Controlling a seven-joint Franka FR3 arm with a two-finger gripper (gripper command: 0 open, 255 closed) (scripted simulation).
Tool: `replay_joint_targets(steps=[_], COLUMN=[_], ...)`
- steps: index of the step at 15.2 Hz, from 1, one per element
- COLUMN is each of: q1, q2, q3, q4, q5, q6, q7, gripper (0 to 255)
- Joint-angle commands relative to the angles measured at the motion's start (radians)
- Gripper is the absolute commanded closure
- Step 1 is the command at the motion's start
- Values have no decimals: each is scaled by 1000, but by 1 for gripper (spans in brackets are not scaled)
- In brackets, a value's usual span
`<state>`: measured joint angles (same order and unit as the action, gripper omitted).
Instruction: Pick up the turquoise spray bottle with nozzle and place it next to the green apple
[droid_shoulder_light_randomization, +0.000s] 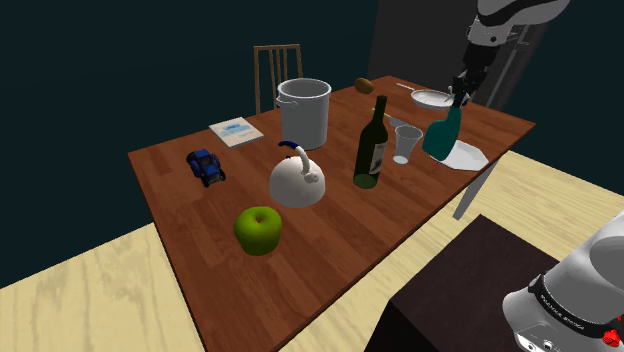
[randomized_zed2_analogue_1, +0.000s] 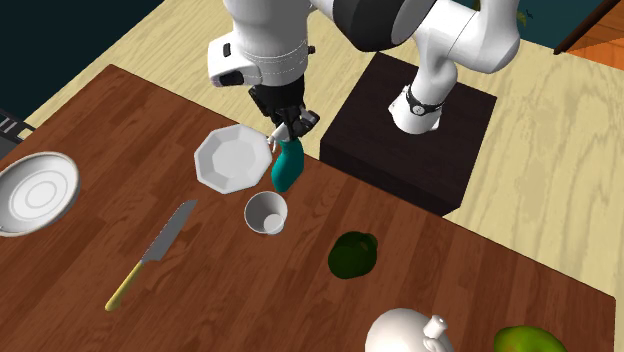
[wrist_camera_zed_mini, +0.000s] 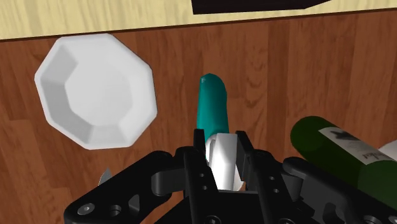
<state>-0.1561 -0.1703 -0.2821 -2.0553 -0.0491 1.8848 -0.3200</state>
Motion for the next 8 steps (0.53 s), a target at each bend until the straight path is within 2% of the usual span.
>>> replay_joint_targets(steps=[1,8], q1=[2,3], q2=[-3,-7], q3=[3,5], q4=[27,117], q5=[0,1], q6=[-29,-123], q7=[3,3], gripper=[255,255])
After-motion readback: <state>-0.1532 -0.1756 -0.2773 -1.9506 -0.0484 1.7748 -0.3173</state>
